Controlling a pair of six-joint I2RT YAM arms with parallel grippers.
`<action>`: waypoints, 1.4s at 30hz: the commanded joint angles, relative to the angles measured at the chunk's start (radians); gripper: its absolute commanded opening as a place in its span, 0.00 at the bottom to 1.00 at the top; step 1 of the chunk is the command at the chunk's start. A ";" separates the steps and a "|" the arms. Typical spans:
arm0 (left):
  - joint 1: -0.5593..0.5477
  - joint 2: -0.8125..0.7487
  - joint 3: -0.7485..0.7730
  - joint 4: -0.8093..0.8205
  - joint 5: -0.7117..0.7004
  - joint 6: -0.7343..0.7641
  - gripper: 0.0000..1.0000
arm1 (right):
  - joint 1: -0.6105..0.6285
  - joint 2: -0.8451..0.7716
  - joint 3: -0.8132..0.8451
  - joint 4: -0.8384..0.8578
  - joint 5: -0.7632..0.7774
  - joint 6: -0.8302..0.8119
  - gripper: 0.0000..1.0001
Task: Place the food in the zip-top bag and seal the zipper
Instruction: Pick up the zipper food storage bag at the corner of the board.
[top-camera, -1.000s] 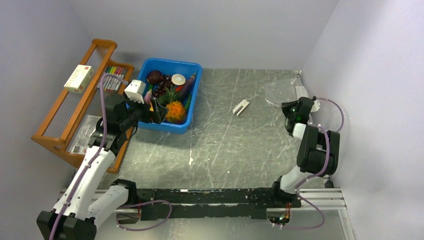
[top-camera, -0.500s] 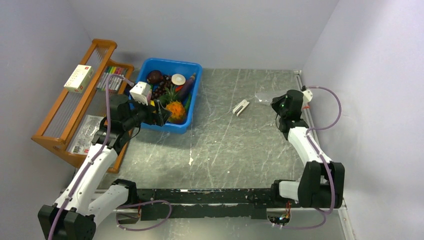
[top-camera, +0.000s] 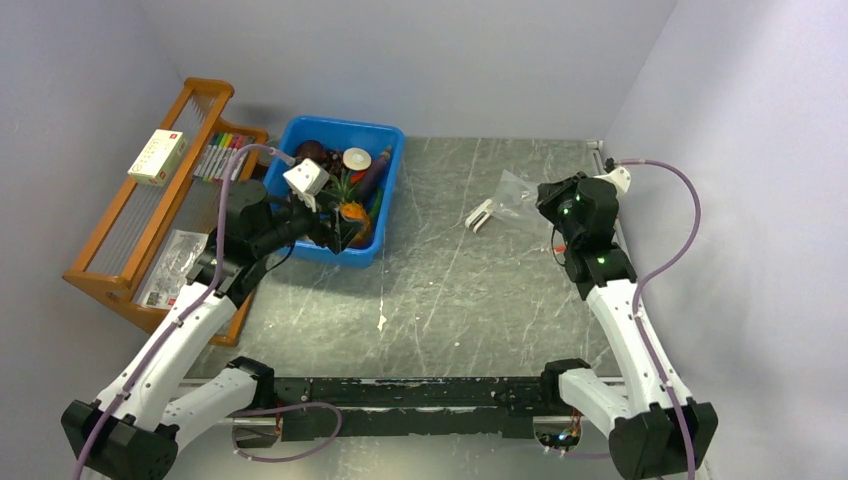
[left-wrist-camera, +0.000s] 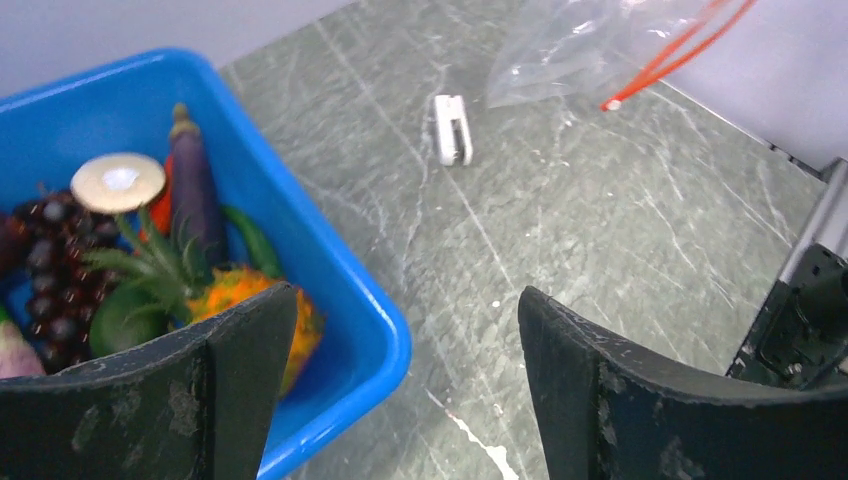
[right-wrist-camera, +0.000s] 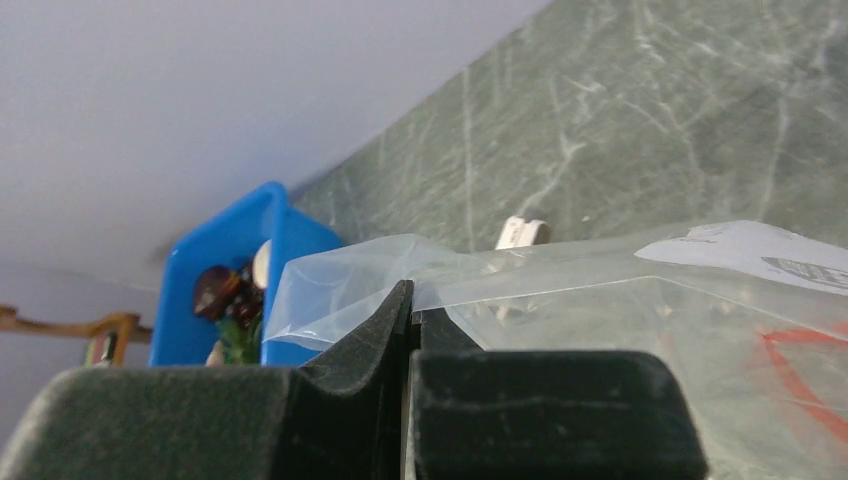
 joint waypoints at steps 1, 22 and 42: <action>-0.050 0.040 0.045 0.037 0.123 0.116 0.79 | 0.034 -0.046 0.029 -0.028 -0.136 -0.025 0.00; -0.470 0.189 0.064 0.150 -0.169 0.293 0.88 | 0.426 0.005 -0.112 0.220 -0.349 0.168 0.00; -0.539 0.182 0.008 0.108 -0.353 0.431 0.16 | 0.542 0.048 -0.083 0.251 -0.349 0.106 0.00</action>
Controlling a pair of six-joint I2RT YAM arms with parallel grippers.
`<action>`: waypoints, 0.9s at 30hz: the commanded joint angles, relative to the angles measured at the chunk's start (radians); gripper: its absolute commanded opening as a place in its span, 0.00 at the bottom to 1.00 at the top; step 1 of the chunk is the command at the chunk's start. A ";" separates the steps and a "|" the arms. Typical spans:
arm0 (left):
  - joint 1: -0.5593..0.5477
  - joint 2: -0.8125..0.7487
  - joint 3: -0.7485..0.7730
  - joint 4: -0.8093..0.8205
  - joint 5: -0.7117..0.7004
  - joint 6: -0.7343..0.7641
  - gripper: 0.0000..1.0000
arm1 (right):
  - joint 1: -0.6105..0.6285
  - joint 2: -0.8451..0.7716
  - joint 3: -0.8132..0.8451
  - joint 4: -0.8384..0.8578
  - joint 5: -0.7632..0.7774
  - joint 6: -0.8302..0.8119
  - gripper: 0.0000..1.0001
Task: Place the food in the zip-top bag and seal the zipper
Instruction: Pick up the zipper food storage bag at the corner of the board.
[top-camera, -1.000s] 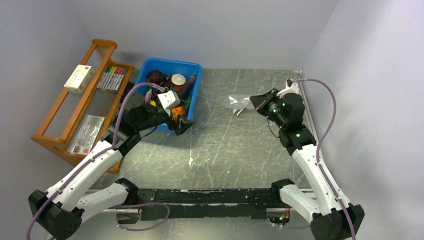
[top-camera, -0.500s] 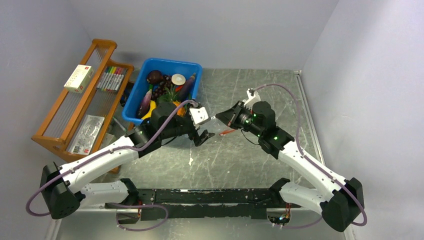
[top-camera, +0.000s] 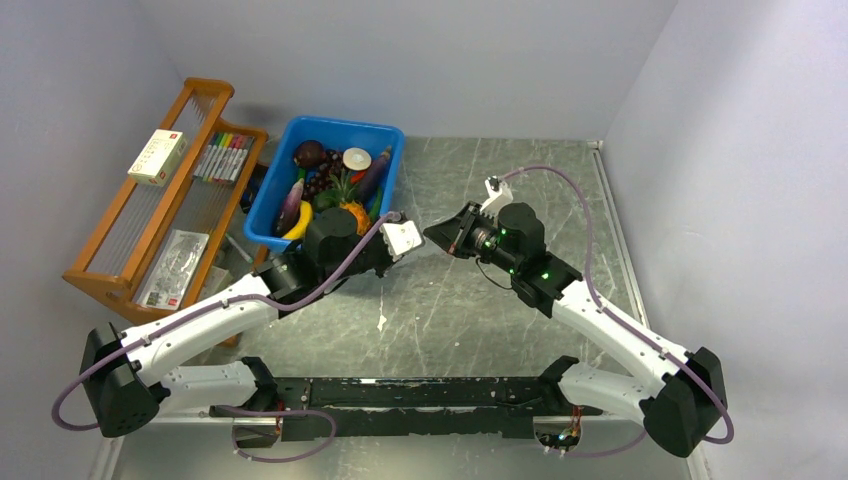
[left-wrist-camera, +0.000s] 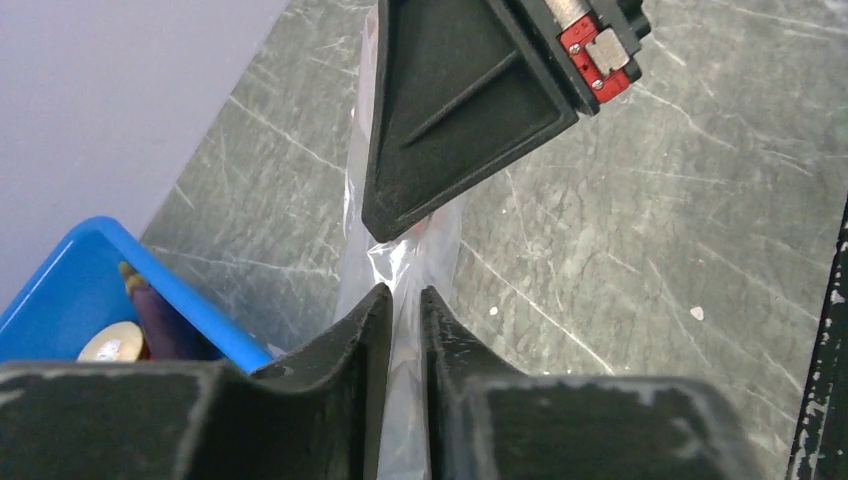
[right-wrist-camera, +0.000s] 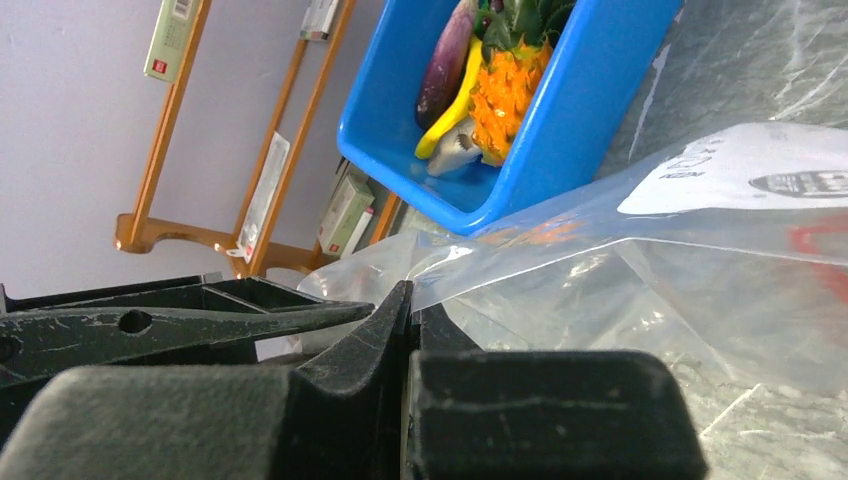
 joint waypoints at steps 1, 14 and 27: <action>-0.009 -0.022 -0.018 -0.014 -0.060 0.033 0.12 | 0.007 -0.017 0.020 0.035 -0.017 -0.032 0.00; -0.010 -0.071 -0.059 -0.012 -0.072 0.039 0.07 | 0.005 -0.033 0.025 -0.031 0.012 -0.076 0.43; -0.008 -0.102 -0.077 -0.061 -0.034 -0.030 0.07 | -0.033 -0.199 -0.005 -0.043 0.263 -0.538 0.66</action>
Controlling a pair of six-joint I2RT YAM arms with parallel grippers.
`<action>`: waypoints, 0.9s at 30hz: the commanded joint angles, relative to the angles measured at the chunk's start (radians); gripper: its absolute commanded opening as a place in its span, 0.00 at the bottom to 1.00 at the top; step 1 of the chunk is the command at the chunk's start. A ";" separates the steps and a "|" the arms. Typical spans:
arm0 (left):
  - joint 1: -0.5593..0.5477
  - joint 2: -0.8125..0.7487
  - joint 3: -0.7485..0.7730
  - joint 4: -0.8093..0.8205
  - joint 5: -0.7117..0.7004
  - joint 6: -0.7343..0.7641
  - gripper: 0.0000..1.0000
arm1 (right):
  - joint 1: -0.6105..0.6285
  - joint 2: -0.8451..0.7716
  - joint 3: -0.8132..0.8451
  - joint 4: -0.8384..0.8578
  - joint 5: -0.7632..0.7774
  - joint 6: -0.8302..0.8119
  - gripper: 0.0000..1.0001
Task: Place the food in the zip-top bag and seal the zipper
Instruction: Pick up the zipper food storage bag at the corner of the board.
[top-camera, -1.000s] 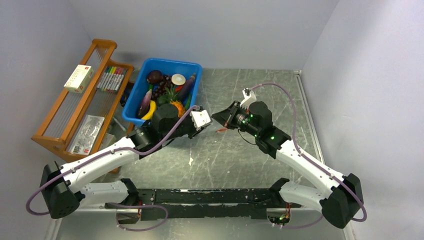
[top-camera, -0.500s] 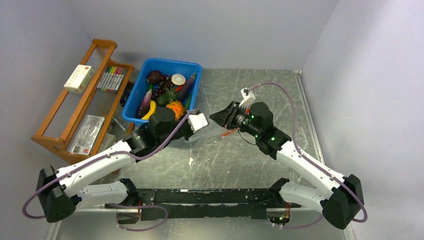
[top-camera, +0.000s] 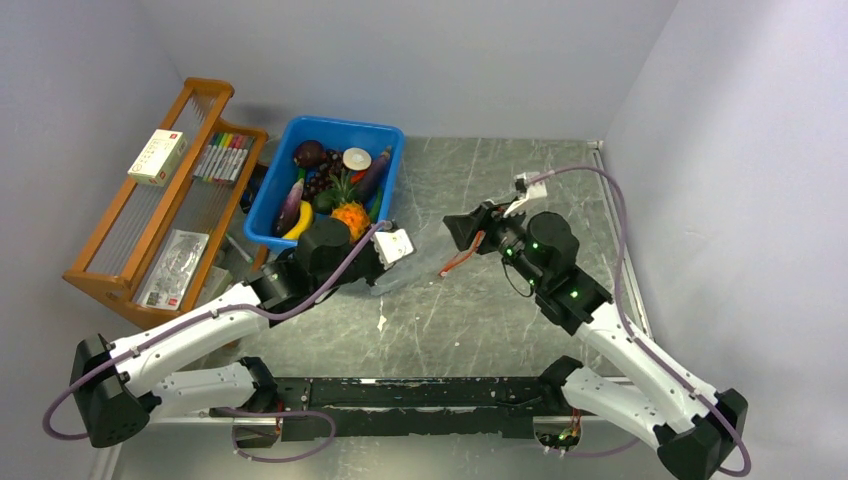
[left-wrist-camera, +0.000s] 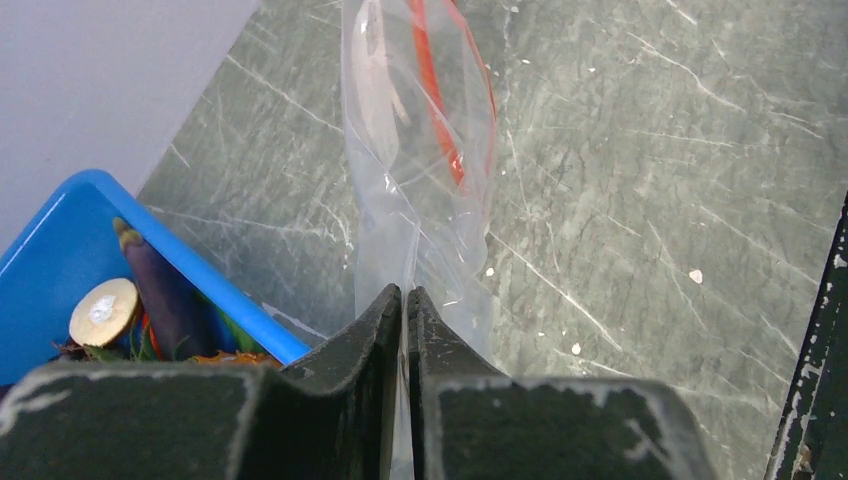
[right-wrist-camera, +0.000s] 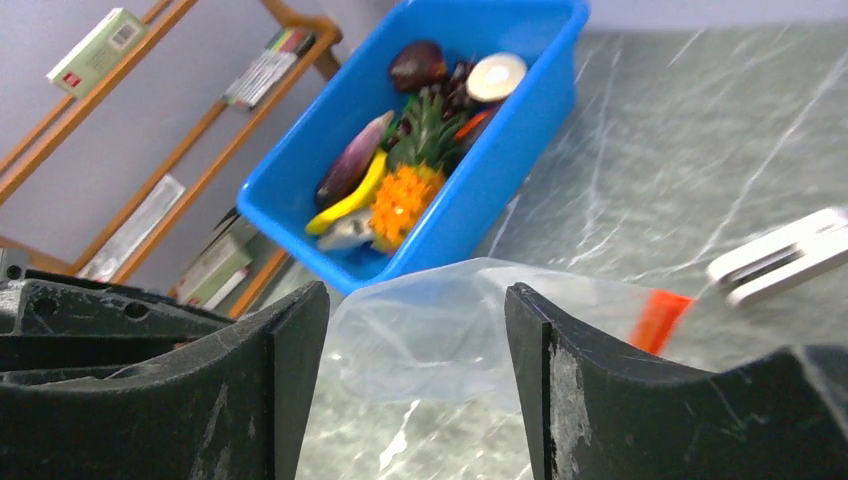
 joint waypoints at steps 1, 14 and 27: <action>-0.006 -0.042 -0.024 -0.013 0.018 -0.021 0.07 | -0.047 -0.012 0.011 -0.013 0.076 -0.172 0.66; -0.006 -0.099 -0.054 -0.041 0.023 -0.009 0.07 | -0.553 0.095 -0.133 0.220 -0.544 0.008 0.60; -0.006 -0.132 -0.080 -0.040 0.008 -0.005 0.07 | -0.555 0.357 -0.429 0.774 -0.833 0.008 0.55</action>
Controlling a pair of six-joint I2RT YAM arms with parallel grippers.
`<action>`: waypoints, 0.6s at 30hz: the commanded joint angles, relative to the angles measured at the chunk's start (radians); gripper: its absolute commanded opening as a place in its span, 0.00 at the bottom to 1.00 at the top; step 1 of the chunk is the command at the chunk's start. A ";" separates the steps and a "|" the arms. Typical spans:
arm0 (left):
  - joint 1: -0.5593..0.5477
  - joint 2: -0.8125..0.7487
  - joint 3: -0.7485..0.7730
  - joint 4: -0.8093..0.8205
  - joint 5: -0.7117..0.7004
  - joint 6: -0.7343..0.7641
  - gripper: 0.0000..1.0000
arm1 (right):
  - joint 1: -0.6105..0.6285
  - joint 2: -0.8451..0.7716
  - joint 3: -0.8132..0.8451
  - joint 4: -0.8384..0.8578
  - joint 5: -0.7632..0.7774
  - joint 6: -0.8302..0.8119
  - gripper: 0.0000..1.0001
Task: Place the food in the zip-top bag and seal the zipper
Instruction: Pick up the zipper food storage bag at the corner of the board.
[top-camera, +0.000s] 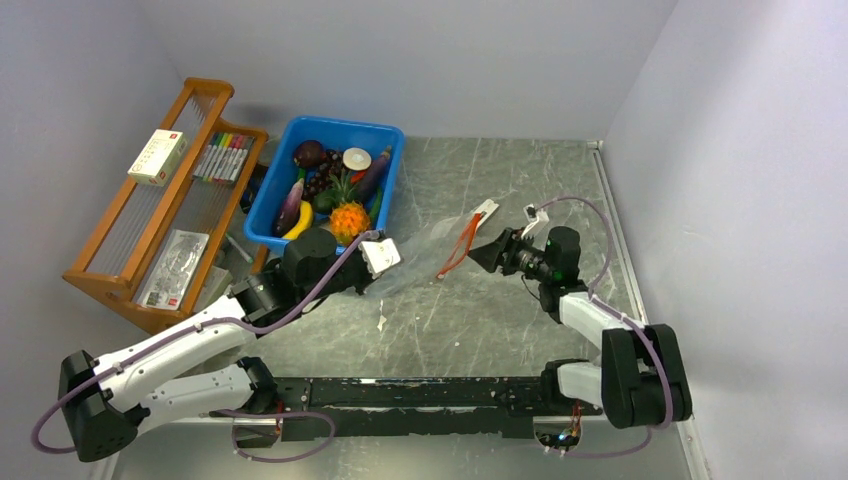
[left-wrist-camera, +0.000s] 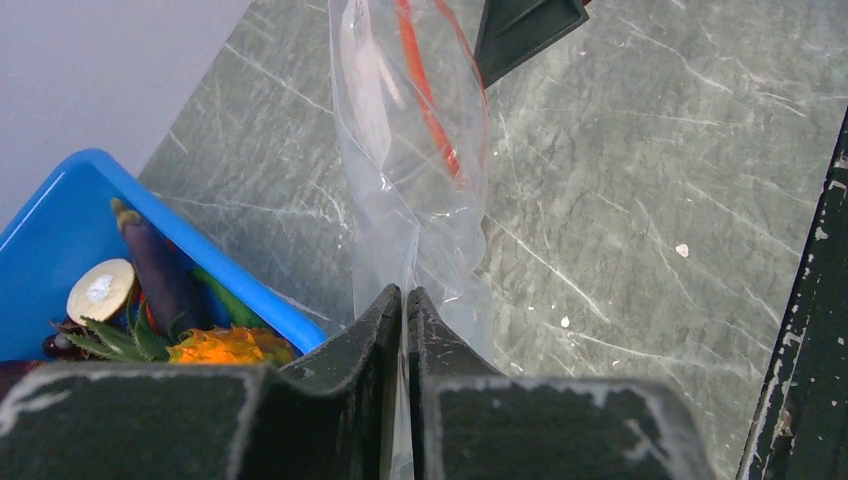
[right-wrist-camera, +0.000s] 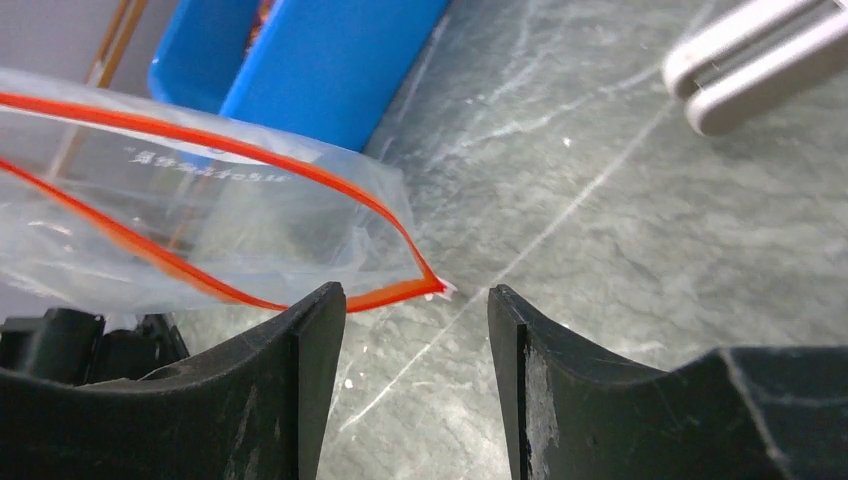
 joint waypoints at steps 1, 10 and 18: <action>-0.007 -0.027 -0.016 -0.001 0.007 0.005 0.07 | 0.006 0.058 -0.022 0.312 -0.130 0.008 0.55; -0.007 -0.041 -0.031 -0.002 0.015 0.008 0.07 | 0.079 0.212 0.010 0.504 -0.129 0.007 0.64; -0.006 -0.044 -0.038 -0.003 -0.014 0.010 0.07 | 0.103 0.434 0.028 0.927 -0.244 0.185 0.62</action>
